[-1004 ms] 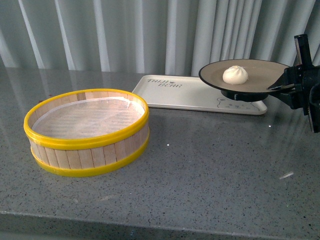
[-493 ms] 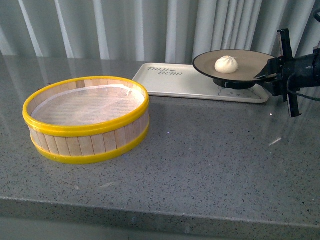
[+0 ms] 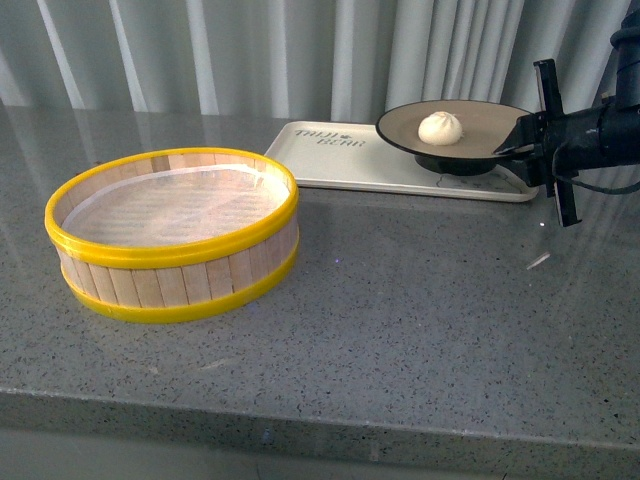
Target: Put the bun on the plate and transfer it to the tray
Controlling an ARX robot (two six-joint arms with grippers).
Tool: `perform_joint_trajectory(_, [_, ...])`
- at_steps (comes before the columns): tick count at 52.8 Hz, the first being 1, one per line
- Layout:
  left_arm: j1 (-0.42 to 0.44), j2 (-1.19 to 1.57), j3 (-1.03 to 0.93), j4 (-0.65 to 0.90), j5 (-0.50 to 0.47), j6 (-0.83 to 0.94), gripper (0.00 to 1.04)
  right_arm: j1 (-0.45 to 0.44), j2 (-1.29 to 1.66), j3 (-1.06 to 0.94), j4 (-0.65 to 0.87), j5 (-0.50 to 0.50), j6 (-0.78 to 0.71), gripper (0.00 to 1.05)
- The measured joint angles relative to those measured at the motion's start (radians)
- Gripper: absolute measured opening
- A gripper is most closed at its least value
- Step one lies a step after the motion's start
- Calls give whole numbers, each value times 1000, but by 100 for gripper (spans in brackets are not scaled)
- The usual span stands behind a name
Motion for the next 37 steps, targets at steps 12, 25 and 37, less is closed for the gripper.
perform_joint_trajectory(12, [0, 0, 0, 0, 0, 0, 98, 8, 24, 23, -13, -2, -4, 3])
perform_joint_trajectory(25, [0, 0, 0, 0, 0, 0, 98, 12, 45, 24, -12, -5, -2, 3])
perform_joint_trajectory(37, [0, 0, 0, 0, 0, 0, 98, 13, 45, 24, -12, -5, -6, 6])
